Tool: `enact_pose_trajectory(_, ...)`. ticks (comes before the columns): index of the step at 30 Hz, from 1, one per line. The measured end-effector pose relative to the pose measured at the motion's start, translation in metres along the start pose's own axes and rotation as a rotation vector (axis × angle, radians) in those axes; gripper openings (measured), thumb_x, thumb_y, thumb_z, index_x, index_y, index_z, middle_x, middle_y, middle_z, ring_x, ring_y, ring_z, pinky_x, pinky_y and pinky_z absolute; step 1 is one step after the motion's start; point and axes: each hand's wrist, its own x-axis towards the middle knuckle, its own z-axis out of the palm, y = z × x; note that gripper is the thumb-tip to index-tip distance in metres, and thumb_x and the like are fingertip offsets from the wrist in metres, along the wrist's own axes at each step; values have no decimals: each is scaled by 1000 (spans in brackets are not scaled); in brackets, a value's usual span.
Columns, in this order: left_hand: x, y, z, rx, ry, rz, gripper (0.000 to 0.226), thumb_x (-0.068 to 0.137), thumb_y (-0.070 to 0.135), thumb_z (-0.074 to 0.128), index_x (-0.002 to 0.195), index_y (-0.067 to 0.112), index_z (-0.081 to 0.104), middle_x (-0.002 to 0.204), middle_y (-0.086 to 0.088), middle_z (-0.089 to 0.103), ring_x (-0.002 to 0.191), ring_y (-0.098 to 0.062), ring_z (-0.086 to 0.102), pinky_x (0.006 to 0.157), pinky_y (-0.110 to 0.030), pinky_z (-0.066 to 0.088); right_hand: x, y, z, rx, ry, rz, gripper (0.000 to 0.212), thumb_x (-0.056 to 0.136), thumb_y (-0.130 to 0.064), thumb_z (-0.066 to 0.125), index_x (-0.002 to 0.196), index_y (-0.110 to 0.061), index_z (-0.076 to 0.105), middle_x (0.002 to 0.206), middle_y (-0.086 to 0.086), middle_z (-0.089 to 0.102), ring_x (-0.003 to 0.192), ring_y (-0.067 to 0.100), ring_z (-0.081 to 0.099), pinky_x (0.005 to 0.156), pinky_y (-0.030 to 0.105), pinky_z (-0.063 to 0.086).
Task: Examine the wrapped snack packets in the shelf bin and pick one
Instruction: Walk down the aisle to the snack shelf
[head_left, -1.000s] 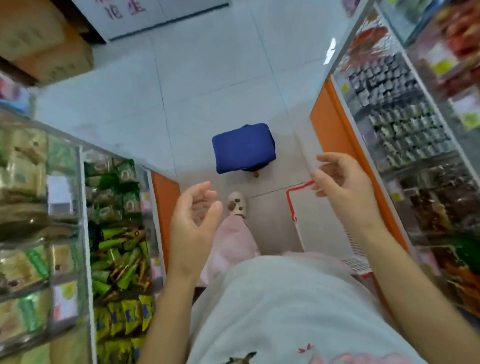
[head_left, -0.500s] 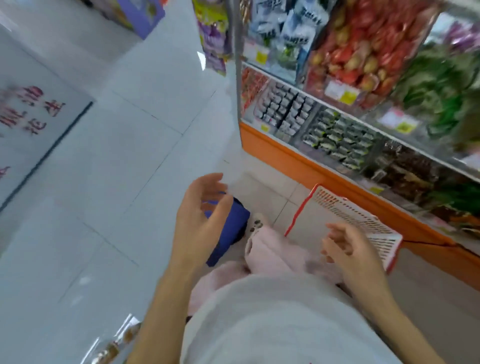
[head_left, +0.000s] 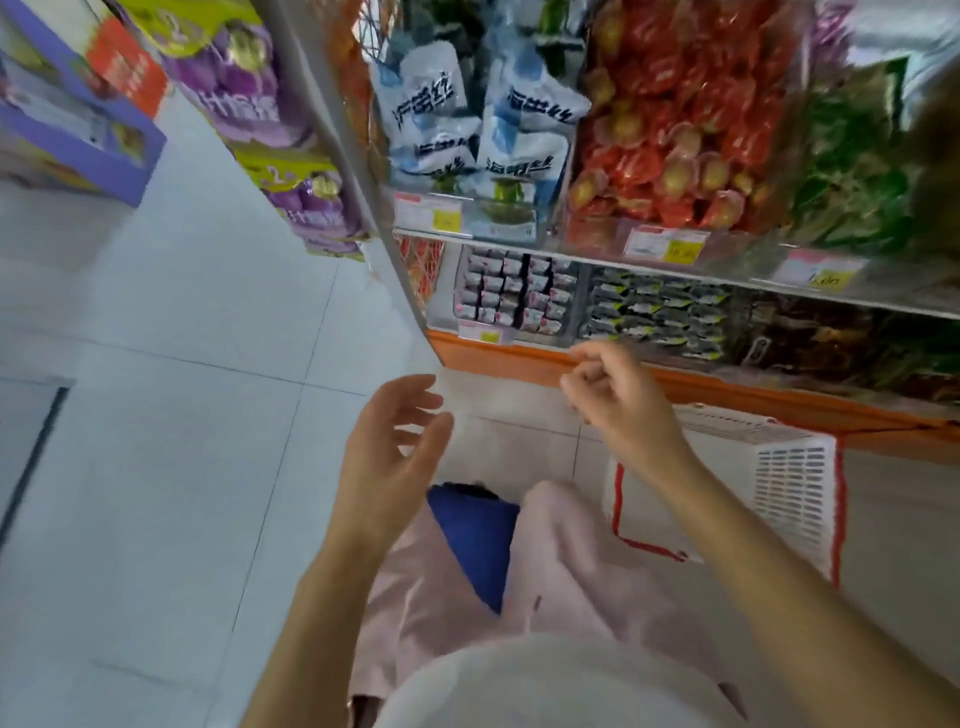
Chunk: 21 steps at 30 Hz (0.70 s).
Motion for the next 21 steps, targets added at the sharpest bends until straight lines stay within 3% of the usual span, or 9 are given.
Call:
enact_pose_trajectory(3, 74, -54, 6, 100, -106, 54, 29, 85, 16, 62, 110, 29, 56, 105, 8, 61, 90, -2, 59, 69, -10, 45, 50, 42, 45, -41, 83, 24, 28, 90, -23, 59, 117, -15, 54, 89, -6, 59, 78, 6, 58, 65, 10, 43)
enact_pose_trajectory(5, 126, -94, 19, 211, -147, 148, 32, 85, 19, 63, 116, 26, 56, 113, 6, 56, 103, -10, 56, 78, -18, 46, 90, 75, 75, -88, 161, -5, 29, 90, -23, 59, 117, -13, 55, 85, -14, 56, 76, -2, 55, 64, 9, 44)
enact_pose_trajectory(8, 200, -151, 46, 375, -143, 333, 39, 85, 22, 65, 123, 19, 54, 127, -1, 50, 119, -20, 44, 96, -43, 45, 147, 124, 115, -141, 248, -98, 32, 90, -25, 58, 119, -12, 56, 89, -8, 59, 82, 9, 61, 72, 23, 52)
enact_pose_trajectory(10, 242, -184, 63, 413, -109, 472, 44, 84, 24, 66, 126, 18, 51, 131, -1, 45, 122, -21, 39, 100, -47, 40, 182, 153, 137, -176, 313, -207, 30, 90, -25, 58, 117, -13, 58, 91, -1, 63, 83, 14, 62, 74, 37, 54)
enact_pose_trajectory(13, 288, -222, 85, 394, -52, 667, 48, 81, 29, 61, 127, 17, 51, 133, -5, 44, 124, -26, 39, 101, -48, 39, 222, 180, 162, -224, 426, -436, 26, 89, -27, 54, 111, -15, 63, 86, -5, 63, 73, 6, 60, 65, 33, 53)
enact_pose_trajectory(16, 313, -252, 101, 395, -13, 816, 53, 83, 32, 58, 132, 16, 47, 135, -5, 44, 128, -19, 34, 106, -36, 31, 243, 197, 175, -328, 571, -635, 20, 87, -19, 57, 104, -12, 66, 86, -1, 66, 74, 10, 61, 66, 29, 53)
enact_pose_trajectory(21, 314, -274, 107, 454, 26, 907, 59, 89, 38, 57, 141, 20, 35, 142, 0, 41, 132, -14, 29, 104, -24, 18, 248, 205, 186, -443, 634, -700, 15, 86, -12, 62, 99, -8, 67, 87, 2, 66, 81, 16, 58, 75, 35, 50)
